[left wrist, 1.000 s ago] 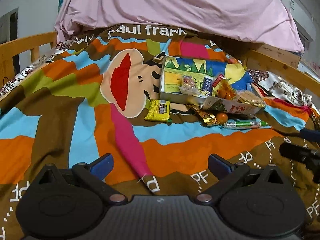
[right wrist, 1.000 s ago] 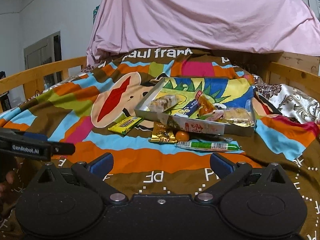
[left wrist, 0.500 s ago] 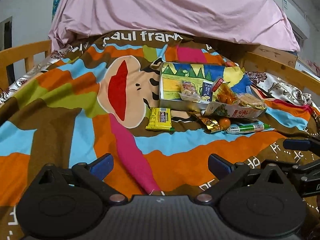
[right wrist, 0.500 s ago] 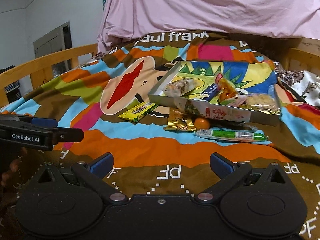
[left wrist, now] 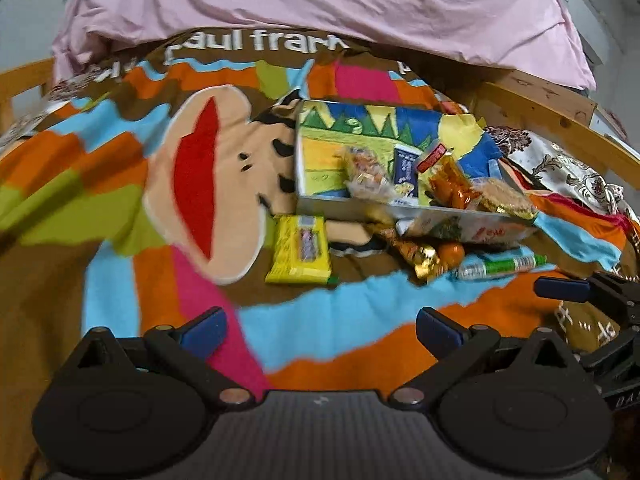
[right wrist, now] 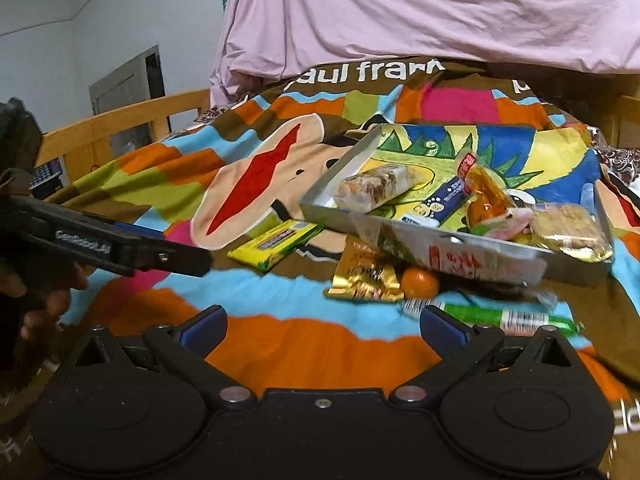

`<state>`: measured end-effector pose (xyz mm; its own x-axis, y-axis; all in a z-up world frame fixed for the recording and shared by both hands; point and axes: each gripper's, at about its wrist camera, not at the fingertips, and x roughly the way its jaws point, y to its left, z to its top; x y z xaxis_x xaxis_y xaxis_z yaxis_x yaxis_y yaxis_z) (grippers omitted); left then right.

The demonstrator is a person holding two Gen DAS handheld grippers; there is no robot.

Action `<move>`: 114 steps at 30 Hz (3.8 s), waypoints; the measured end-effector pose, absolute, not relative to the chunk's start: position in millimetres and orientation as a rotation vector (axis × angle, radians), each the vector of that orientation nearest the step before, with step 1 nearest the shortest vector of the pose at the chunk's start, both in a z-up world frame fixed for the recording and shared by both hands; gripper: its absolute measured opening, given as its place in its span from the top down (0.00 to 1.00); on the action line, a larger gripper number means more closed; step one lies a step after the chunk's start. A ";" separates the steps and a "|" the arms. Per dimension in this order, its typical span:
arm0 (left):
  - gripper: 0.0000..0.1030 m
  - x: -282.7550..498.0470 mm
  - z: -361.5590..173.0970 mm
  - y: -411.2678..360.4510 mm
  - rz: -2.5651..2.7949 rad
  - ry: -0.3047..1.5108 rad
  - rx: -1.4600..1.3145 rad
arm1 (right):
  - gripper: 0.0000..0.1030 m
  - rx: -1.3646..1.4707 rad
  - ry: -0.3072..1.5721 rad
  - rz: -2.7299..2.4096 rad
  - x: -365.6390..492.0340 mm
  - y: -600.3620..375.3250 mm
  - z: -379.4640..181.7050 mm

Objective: Organize snacks
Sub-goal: 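Grasp the yellow wafer bar with the left tool while the right approaches the gold bag, then close the right tool on the gold snack bag while the left holds the yellow bar, then lift the yellow bar with the left tool while the right lifts the gold bag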

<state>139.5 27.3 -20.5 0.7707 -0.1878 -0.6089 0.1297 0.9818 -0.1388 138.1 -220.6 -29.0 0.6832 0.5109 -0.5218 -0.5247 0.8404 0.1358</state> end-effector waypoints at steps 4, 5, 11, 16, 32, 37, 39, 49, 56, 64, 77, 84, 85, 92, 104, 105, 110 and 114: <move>0.00 175.4 -25.2 24.8 -0.243 0.700 -0.135 | 0.01 0.034 0.590 0.571 155.1 -219.8 -33.4; 0.00 184.4 -27.7 24.9 -0.260 0.717 -0.147 | 0.01 0.039 0.595 0.571 158.4 -218.9 -34.8; 0.01 231.8 -41.9 21.9 -0.286 0.773 -0.111 | 0.01 0.004 0.599 0.565 179.8 -207.8 -41.0; 0.01 257.6 -50.0 24.6 -0.257 0.810 -0.081 | 0.01 -0.049 0.623 0.567 198.7 -197.1 -45.9; 0.36 271.4 -52.0 20.2 -0.216 0.843 -0.008 | 0.03 -0.337 0.725 0.628 227.3 -153.6 -54.5; 0.36 279.9 -55.7 19.6 -0.213 0.898 -0.010 | 0.01 -0.468 0.827 0.673 241.7 -132.4 -59.5; 0.36 284.7 -56.1 21.3 -0.221 0.923 -0.020 | 0.01 -0.430 0.861 0.683 250.3 -133.4 -59.7; 0.47 276.7 -52.0 22.8 -0.237 0.942 -0.020 | 0.41 -0.237 0.817 0.642 239.4 -162.6 -51.9; 0.47 249.7 -49.3 19.5 -0.249 0.954 -0.028 | 0.49 -0.195 0.778 0.660 213.4 -178.0 -51.4; 0.47 208.9 -42.6 14.9 -0.235 0.962 -0.018 | 0.56 -0.206 0.761 0.708 172.0 -189.6 -45.1; 0.46 200.0 -44.0 9.2 -0.202 0.946 -0.004 | 0.29 -0.075 0.827 0.705 204.9 -194.0 -60.2; 0.46 201.0 -47.8 9.3 -0.194 0.937 -0.009 | 0.40 -0.147 0.755 0.692 183.0 -189.4 -58.6; 0.47 199.0 -47.9 7.9 -0.190 0.930 -0.001 | 0.40 -0.159 0.746 0.689 179.5 -189.2 -57.7; 0.48 173.3 -44.6 -0.6 -0.180 0.894 0.034 | 0.40 -0.210 0.693 0.665 135.9 -198.7 -48.3; 0.48 108.1 -42.2 -14.8 -0.194 0.819 -0.008 | 0.41 -0.435 0.598 0.625 73.1 -196.7 -47.6; 0.48 105.2 -42.2 -15.2 -0.193 0.813 -0.012 | 0.41 -0.467 0.584 0.618 69.9 -194.7 -48.5; 0.48 95.4 -40.9 -12.7 -0.179 0.780 -0.023 | 0.41 -0.595 0.509 0.594 56.3 -187.6 -53.3; 0.48 91.1 -41.1 -9.2 -0.168 0.765 -0.035 | 0.41 -0.633 0.478 0.577 53.6 -185.6 -53.7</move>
